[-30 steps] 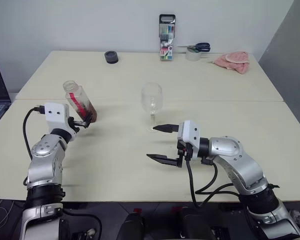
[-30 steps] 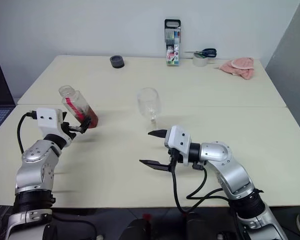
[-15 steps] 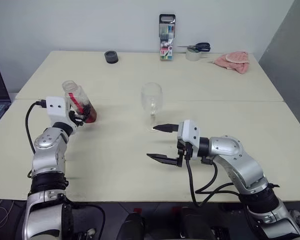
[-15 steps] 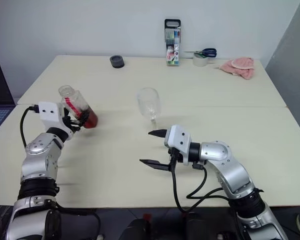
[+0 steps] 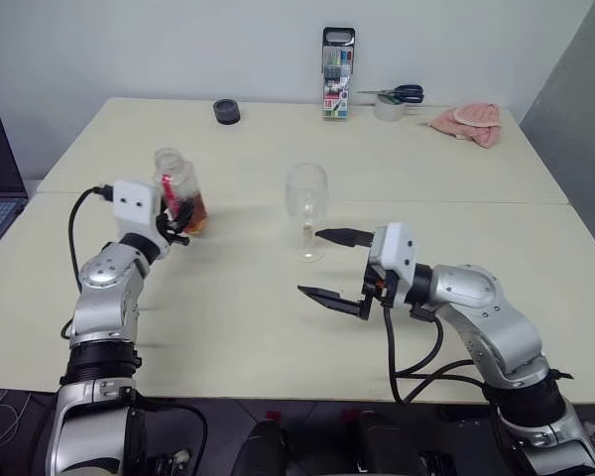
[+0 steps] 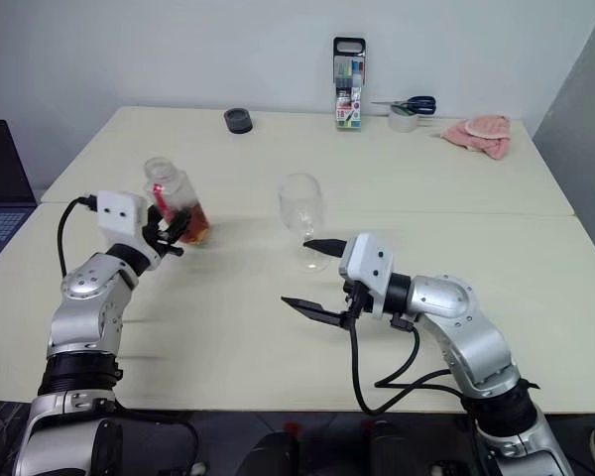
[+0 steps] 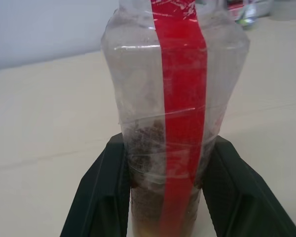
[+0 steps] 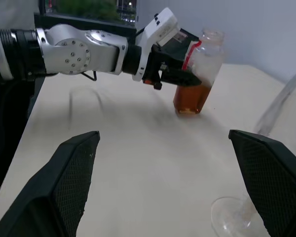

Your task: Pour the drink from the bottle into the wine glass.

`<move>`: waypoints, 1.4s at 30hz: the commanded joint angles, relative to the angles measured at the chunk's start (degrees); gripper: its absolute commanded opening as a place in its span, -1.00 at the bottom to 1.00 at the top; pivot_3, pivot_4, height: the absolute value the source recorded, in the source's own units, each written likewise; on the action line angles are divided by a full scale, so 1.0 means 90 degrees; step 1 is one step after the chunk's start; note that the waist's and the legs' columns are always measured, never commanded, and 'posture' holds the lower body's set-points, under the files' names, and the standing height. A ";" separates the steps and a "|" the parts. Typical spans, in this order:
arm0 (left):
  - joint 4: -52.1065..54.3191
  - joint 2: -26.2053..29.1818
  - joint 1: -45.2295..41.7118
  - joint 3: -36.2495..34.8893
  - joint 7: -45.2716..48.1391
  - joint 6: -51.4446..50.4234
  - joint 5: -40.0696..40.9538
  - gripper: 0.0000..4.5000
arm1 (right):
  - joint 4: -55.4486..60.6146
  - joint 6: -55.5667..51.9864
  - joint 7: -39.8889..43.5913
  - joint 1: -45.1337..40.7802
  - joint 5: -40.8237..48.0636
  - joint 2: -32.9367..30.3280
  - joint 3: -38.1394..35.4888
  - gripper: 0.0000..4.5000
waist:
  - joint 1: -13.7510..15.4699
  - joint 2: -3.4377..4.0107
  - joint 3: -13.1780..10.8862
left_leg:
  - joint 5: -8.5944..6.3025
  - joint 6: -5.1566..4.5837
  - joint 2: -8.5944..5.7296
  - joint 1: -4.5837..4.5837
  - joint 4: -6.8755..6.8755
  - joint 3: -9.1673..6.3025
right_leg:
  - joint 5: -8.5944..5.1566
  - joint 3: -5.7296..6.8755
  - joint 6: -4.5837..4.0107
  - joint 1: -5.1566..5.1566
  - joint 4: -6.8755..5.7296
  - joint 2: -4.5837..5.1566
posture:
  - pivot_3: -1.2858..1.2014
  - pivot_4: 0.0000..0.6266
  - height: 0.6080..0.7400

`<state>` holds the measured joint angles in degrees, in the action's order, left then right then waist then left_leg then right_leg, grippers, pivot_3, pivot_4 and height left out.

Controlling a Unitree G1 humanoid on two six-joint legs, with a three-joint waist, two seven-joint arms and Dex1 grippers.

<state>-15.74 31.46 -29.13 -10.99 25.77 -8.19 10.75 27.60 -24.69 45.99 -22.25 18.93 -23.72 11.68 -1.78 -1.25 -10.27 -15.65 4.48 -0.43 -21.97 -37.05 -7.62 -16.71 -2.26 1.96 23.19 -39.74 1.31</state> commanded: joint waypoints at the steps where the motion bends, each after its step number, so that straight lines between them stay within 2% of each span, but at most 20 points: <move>1: 0.0642 0.0258 -0.0359 0.0353 0.0168 0.0190 -0.0377 -0.26 | 0.0404 -0.0319 -0.0278 0.0089 0.0249 -0.0066 -0.0366 1.00 | -0.0003 0.0000 0.0000 | 0.0000 -0.0001 0.0000 0.0001 0.0001 0.0002 | 0.0000 -0.0001 0.0000 0.0000 0.0001 -0.0001 | 0.03 -0.52 1.00; 9: 0.0187 0.0676 -0.1330 0.1155 0.0286 0.1284 -0.1545 -0.26 | 0.0510 -0.0979 -0.1117 -0.0051 0.0570 0.0257 -0.0750 1.00 | -0.0034 -0.0001 -0.0002 | -0.0002 -0.0004 0.0005 0.0006 0.0004 0.0009 | 0.0000 -0.0006 0.0000 0.0003 -0.0005 -0.0009 | 0.03 -0.52 1.00; 18: -0.0769 0.1064 -0.2161 0.1855 0.0236 0.3058 -0.2708 -0.26 | 0.0315 -0.1261 -0.1942 -0.0478 0.0279 0.0488 -0.0716 1.00 | -0.0031 0.0000 -0.0002 | -0.0007 -0.0014 0.0002 0.0004 0.0004 0.0011 | 0.0000 -0.0006 0.0000 0.0004 -0.0004 -0.0008 | 0.03 -0.52 1.00; 26: -0.1577 0.1343 -0.2704 0.2296 -0.0244 0.4500 -0.3738 -0.26 | 0.0221 -0.1494 -0.2316 -0.0753 0.0194 0.0573 -0.0680 1.00 | -0.0038 0.0000 -0.0003 | -0.0011 -0.0021 0.0000 0.0000 0.0004 0.0012 | 0.0000 -0.0006 0.0000 0.0008 -0.0005 -0.0007 | 0.03 -0.52 1.00; 42: -0.2547 0.1459 -0.3435 0.2618 -0.1077 0.5422 -0.4850 -0.26 | 0.0338 -0.1908 -0.2344 -0.0797 0.0339 0.0523 -0.0659 1.00 | -0.0123 -0.0001 -0.0003 | -0.0013 -0.0024 -0.0002 -0.0001 0.0003 0.0011 | 0.0000 -0.0004 0.0000 0.0009 -0.0013 -0.0007 | 0.03 -0.52 1.00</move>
<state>-38.88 43.33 -57.64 13.20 18.05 39.62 -32.44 28.40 -41.94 24.83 -28.19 21.46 -18.93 6.11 -2.89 -1.25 -10.30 -15.76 4.26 -0.45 -21.99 -37.02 -7.53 -16.71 -2.30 1.96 23.27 -39.86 1.24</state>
